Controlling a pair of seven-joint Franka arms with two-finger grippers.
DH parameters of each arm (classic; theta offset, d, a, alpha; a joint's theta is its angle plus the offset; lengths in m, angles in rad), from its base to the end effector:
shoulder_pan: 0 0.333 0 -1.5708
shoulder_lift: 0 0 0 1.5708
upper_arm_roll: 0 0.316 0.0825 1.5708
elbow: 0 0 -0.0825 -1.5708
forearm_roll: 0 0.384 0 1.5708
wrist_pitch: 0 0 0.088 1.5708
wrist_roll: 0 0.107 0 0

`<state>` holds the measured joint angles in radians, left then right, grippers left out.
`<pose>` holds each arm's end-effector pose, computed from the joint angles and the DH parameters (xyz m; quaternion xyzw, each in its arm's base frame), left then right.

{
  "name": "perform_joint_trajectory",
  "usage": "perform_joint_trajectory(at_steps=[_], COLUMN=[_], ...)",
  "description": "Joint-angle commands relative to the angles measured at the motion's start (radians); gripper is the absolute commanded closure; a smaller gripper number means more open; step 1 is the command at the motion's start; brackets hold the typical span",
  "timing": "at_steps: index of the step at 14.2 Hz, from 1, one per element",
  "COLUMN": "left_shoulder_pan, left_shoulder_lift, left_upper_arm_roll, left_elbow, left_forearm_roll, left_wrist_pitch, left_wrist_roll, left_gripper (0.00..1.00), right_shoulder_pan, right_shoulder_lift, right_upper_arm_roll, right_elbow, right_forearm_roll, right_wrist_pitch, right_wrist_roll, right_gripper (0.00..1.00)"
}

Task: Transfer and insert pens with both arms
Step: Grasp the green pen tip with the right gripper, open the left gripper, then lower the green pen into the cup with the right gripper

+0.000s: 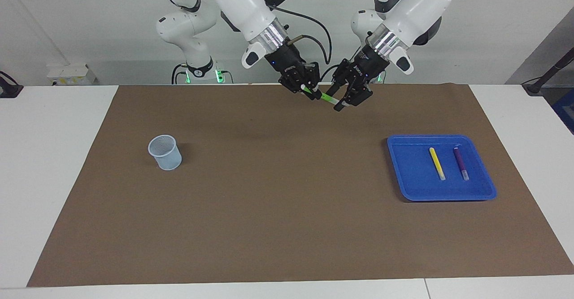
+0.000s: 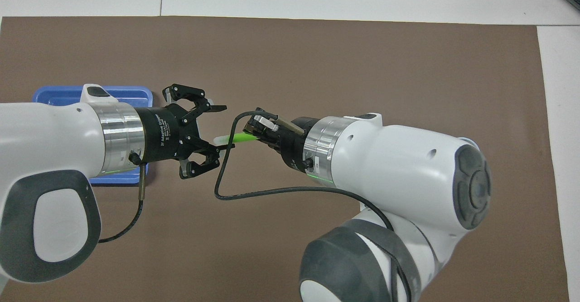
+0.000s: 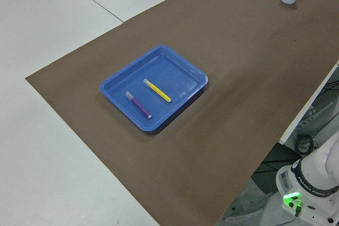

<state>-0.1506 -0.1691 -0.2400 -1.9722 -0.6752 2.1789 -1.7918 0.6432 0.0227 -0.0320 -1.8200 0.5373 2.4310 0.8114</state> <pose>0.4920 -0.2370 0.5873 0.6269 0.7038 -0.1695 0.2879 0.5022 0.3540 0.5836 -0.9040 0.2338 -0.0658 0.3520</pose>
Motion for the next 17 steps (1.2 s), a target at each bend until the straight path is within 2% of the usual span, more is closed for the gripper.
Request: perform_joint_trajectory(at_steps=[1,3,5,7,9,12,14,17], left_shoulder_pan=[-0.007,-0.006,-0.004,0.031,0.121,0.258,0.336,0.370], left_shoulder_lift=[-0.040,-0.047,-0.070,-0.111,-0.127,-0.142,-0.144,-0.142], left_upper_arm_roll=[0.010,0.011,0.013,0.016,0.018,0.018,0.019,0.019], left_elbow=[-0.040,-0.050,-0.085,-0.134,-0.137,-0.136,-0.131,-0.128], left_forearm_roll=[-0.014,-0.009,-0.007,-0.004,0.008,0.107,0.186,0.353], left_wrist_pitch=[0.018,0.013,-0.026,-0.124,-0.261,-0.413,-0.464,-0.475], left_wrist_roll=[-0.017,0.009,0.143,0.408,0.649,1.042,1.226,1.461], left_gripper=[0.19,0.22,0.22,0.23,0.24,0.25,0.25,0.25], right_shoulder_pan=[-0.055,-0.104,-0.143,-0.189,-0.243,-0.335,-0.393,-0.468], right_shoulder_lift=[-0.015,-0.027,-0.029,-0.037,-0.050,-0.067,-0.090,-0.104], right_upper_arm_roll=[-0.003,-0.006,-0.006,-0.005,-0.006,-0.005,-0.005,-0.005], right_elbow=[-0.007,-0.008,-0.008,-0.012,-0.018,-0.044,-0.093,-0.155], right_forearm_roll=[0.004,0.001,-0.063,-0.181,-0.262,-0.426,-0.531,-0.678], right_wrist_pitch=[-0.097,-0.205,-0.257,-0.337,-0.436,-0.522,-0.530,-0.503], right_wrist_roll=[-0.189,-0.370,-0.457,-0.562,-0.715,-0.970,-1.125,-1.299], right_gripper=[1.00,1.00,1.00,1.00,1.00,1.00,1.00,1.00])
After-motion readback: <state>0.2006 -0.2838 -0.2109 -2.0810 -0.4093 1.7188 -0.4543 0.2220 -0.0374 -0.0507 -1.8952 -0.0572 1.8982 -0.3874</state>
